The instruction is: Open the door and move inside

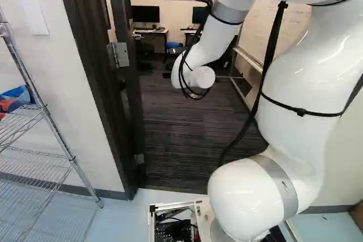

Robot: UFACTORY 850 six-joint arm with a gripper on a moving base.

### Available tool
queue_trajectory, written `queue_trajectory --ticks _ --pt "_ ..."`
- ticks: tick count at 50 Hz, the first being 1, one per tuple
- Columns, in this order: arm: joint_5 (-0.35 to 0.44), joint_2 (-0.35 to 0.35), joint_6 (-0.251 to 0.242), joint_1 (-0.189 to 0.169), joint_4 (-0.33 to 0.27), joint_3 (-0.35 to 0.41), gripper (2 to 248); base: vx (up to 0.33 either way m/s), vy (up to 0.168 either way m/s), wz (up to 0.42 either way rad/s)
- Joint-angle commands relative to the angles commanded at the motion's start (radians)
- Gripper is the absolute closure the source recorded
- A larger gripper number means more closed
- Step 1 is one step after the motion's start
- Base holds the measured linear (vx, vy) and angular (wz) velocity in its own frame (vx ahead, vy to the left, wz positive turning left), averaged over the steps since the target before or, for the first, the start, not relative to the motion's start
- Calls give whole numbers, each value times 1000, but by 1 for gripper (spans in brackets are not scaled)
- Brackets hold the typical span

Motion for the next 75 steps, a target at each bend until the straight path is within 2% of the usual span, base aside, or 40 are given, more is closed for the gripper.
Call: queue_trajectory --ticks 6,39,57,75 --pt "0 27 0 -11 0 29 3 0 0 0" --pt "16 69 0 -26 6 85 3 0 0 0" --pt "40 131 0 -47 15 168 3 0 0 0" --pt "74 219 0 -78 28 286 3 0 0 0"
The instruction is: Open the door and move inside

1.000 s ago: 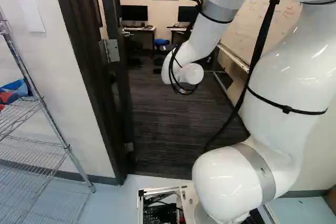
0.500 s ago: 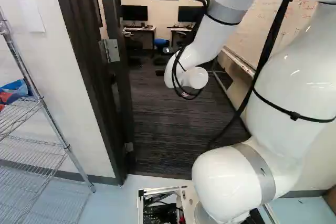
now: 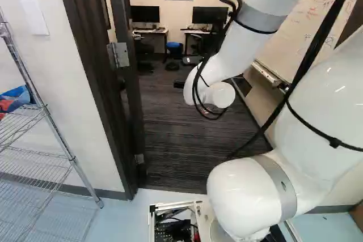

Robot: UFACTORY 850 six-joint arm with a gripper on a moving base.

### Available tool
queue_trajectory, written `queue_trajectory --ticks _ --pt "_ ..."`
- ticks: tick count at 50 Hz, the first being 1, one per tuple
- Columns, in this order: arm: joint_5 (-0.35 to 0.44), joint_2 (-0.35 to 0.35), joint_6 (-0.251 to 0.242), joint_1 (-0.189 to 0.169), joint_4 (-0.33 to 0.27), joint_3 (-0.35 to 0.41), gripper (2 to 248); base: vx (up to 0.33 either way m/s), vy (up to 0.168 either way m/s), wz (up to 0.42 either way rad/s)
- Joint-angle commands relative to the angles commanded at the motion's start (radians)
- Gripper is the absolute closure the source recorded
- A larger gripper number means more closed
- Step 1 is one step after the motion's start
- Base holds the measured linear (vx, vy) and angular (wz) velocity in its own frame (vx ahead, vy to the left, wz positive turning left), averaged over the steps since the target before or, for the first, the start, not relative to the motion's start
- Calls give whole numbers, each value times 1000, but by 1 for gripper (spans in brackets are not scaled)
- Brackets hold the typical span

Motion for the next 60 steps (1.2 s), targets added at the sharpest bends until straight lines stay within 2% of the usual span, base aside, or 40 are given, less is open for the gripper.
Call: queue_trajectory --ticks 30,60 --pt "48 123 0 -43 18 164 3 0 0 0" --pt "66 170 0 -59 25 226 3 0 0 0"
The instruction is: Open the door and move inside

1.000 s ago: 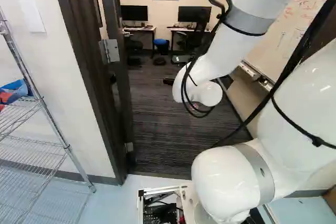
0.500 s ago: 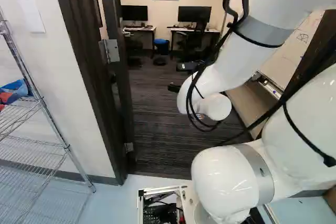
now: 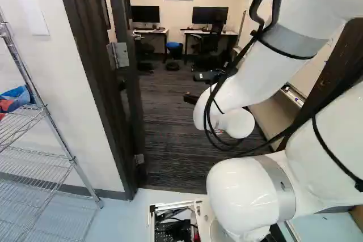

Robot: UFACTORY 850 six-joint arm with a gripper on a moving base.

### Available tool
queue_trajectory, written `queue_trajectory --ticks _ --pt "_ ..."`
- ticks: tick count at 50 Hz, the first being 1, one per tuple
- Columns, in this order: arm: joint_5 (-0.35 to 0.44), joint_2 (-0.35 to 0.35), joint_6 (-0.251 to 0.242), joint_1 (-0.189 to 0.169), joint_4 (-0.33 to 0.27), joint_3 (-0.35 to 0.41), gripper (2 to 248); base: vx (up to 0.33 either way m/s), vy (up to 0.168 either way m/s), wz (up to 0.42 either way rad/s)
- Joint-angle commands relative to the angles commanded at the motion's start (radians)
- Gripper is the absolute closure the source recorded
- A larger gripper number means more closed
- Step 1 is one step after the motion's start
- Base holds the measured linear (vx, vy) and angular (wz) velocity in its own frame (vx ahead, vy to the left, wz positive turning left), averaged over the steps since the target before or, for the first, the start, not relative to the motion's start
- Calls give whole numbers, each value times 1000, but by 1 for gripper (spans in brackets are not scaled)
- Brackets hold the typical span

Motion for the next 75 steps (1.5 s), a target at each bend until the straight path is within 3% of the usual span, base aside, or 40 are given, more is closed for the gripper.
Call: queue_trajectory --ticks 25,58,75 --pt "0 1 0 0 0 1 3 17 9 1" --pt "0 1 0 0 0 1 3 184 7 -18" --pt "0 1 0 0 0 1 3 185 -32 -195"
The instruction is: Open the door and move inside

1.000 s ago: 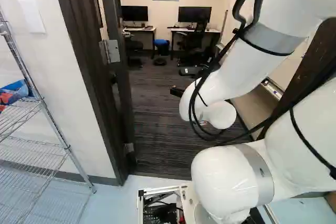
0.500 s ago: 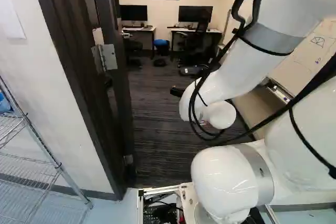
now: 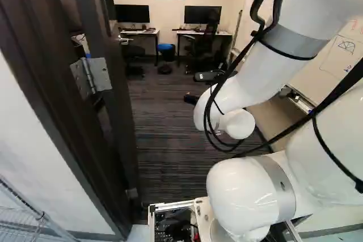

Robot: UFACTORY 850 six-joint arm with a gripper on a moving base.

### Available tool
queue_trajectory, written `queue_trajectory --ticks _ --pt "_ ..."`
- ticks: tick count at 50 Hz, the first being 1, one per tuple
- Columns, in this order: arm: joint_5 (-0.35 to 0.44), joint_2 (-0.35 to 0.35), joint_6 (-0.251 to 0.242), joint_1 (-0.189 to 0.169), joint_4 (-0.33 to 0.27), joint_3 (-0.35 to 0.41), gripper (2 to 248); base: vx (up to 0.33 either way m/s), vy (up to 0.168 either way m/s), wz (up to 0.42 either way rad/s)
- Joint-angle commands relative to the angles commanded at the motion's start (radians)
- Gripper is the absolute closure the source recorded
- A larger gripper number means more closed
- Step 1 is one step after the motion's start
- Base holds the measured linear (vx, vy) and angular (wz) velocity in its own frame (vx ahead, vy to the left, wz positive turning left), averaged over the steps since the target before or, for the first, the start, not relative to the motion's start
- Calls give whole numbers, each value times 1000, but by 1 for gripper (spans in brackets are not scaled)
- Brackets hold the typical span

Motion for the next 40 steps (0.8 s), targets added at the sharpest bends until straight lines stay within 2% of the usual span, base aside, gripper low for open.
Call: queue_trajectory --ticks 26,40 --pt "0 0 0 0 0 0 3 186 -34 -204" --pt "0 0 0 0 0 0 3 135 -6 -43"
